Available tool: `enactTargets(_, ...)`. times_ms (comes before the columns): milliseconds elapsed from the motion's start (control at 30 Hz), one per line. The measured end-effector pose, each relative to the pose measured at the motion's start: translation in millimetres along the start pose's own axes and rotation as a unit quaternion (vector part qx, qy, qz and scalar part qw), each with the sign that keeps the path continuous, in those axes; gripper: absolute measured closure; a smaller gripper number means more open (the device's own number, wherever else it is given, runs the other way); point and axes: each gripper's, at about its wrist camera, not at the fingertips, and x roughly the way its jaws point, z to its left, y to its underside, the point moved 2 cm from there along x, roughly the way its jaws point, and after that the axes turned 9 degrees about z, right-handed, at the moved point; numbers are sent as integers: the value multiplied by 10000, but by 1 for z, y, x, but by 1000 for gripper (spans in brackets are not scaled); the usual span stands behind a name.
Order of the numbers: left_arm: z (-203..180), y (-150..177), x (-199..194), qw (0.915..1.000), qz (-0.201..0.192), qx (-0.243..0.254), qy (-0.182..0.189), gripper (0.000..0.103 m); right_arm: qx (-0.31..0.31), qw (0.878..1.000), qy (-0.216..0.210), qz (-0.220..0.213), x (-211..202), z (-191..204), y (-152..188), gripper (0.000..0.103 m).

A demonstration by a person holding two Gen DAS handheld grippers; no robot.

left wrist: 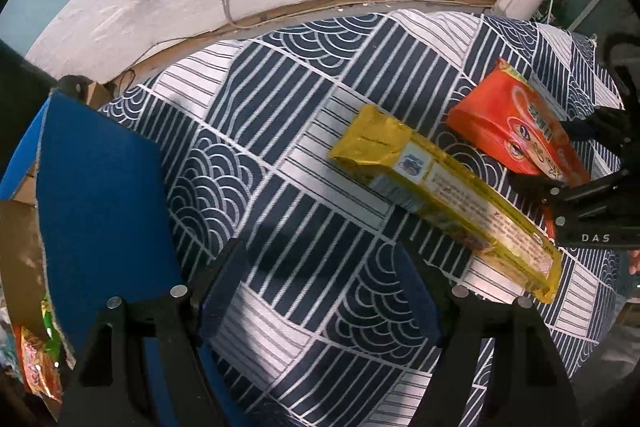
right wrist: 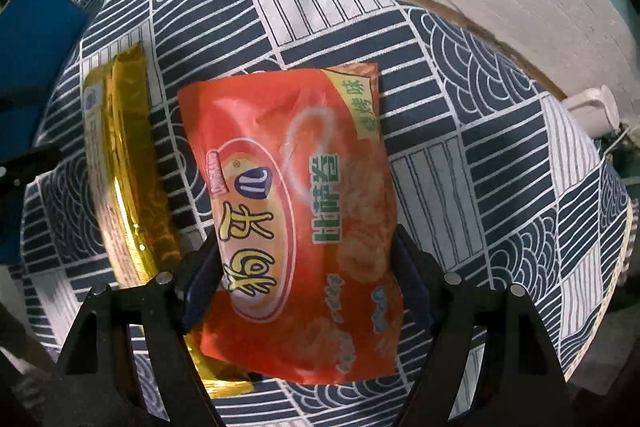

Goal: Organize snacks
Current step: 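Grasp the yellow bar with the left tool while the right tool grasps the red-orange biscuit pack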

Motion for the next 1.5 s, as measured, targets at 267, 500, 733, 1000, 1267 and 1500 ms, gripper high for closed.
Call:
enactTargets(267,-16,1,0,9994,92,-75,315,26,287,9995,69,-90,-10,-11,21,57)
enactTargets(500,-35,-2,-12,9967,-2,-324,747,25,729,9969,208,-199,-23,-44,41,58)
enactTargets(733,-48,-7,-6,9918,-50,-793,998,22,1056,9933,185,-440,-40,-76,76,58)
enactTargets(1000,-62,-17,11,9817,136,-1419,1262,22,1268,9902,22,-587,-51,-88,117,58)
enactTargets(1267,-97,-18,25,9911,345,-908,914,27,1356,9884,-72,-679,-57,-83,127,58)
enactTargets(1500,-88,-4,16,9910,215,-735,1097,56,1239,9899,-74,-690,-58,-72,122,58)
